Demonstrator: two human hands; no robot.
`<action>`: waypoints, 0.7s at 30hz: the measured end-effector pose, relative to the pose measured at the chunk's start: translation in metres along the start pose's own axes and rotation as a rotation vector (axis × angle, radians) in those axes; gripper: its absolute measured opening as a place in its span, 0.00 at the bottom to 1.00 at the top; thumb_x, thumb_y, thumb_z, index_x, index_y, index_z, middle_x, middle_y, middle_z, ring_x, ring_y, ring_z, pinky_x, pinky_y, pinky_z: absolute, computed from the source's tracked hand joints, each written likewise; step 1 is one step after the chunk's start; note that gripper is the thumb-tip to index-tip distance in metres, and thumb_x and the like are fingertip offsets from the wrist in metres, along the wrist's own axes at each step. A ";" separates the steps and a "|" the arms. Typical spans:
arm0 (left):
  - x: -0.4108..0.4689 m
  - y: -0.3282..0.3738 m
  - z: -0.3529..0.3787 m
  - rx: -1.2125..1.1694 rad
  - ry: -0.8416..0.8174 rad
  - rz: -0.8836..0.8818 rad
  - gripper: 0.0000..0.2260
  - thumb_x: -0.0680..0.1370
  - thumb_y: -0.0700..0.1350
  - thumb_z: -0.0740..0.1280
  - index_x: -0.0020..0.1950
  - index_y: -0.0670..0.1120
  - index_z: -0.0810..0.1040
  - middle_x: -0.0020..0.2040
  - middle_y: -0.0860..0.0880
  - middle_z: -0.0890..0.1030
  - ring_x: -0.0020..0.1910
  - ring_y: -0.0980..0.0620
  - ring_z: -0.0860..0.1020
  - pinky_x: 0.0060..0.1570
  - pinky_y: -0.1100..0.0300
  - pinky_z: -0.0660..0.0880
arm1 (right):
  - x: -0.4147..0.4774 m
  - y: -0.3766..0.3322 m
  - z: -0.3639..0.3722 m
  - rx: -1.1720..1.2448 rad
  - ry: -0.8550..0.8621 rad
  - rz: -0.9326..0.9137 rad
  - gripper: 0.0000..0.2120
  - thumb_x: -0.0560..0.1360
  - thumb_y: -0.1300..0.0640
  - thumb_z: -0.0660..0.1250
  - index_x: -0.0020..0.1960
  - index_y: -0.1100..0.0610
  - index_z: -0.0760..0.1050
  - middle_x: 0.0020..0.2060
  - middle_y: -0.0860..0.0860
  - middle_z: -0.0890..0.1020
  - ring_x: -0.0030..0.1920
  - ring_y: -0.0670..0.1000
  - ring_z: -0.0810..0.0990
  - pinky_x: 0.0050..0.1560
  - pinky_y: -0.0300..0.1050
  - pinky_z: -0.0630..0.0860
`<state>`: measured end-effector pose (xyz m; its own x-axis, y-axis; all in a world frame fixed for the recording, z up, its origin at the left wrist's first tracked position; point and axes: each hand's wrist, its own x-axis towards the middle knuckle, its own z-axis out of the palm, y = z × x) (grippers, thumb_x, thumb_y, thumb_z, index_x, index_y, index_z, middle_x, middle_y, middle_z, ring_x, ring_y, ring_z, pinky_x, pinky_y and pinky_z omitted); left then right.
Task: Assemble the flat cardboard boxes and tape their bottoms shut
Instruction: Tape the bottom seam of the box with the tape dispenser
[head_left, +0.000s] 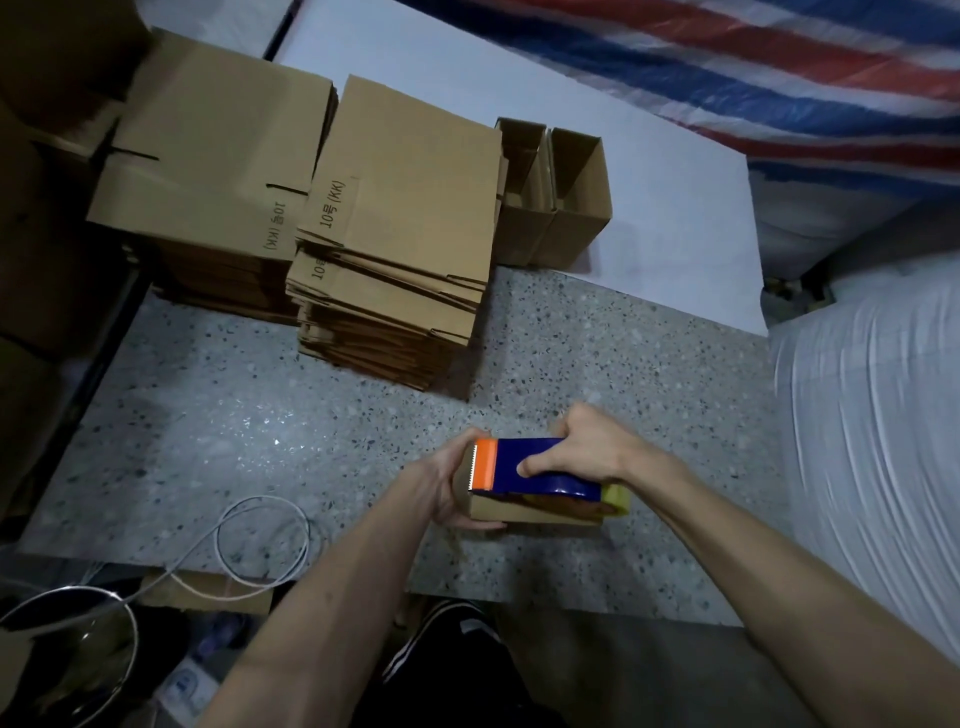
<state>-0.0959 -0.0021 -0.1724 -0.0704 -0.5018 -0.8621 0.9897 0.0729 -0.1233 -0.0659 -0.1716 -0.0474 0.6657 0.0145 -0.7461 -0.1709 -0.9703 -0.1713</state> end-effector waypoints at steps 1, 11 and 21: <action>0.001 -0.001 0.001 0.015 0.008 0.011 0.31 0.65 0.65 0.73 0.53 0.40 0.81 0.47 0.39 0.86 0.41 0.41 0.86 0.40 0.48 0.83 | -0.001 0.002 -0.001 0.000 -0.002 0.006 0.29 0.58 0.30 0.75 0.43 0.54 0.83 0.35 0.48 0.85 0.38 0.49 0.85 0.47 0.51 0.82; 0.015 -0.005 0.002 0.040 0.057 0.051 0.29 0.67 0.66 0.69 0.53 0.43 0.82 0.46 0.41 0.86 0.40 0.42 0.86 0.34 0.50 0.82 | -0.011 0.046 -0.031 -0.035 -0.049 0.061 0.24 0.60 0.31 0.76 0.36 0.52 0.84 0.31 0.48 0.85 0.36 0.49 0.84 0.39 0.44 0.78; 0.018 -0.014 0.022 0.128 0.210 0.175 0.29 0.71 0.71 0.58 0.48 0.46 0.80 0.40 0.44 0.86 0.35 0.46 0.85 0.34 0.57 0.80 | -0.007 0.050 -0.019 -0.147 0.029 0.065 0.27 0.60 0.28 0.73 0.38 0.52 0.83 0.30 0.44 0.83 0.34 0.44 0.81 0.32 0.40 0.68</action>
<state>-0.1081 -0.0314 -0.1750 0.0911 -0.3014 -0.9491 0.9958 0.0269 0.0870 -0.0652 -0.2246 -0.0380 0.6776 -0.0548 -0.7334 -0.1079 -0.9938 -0.0254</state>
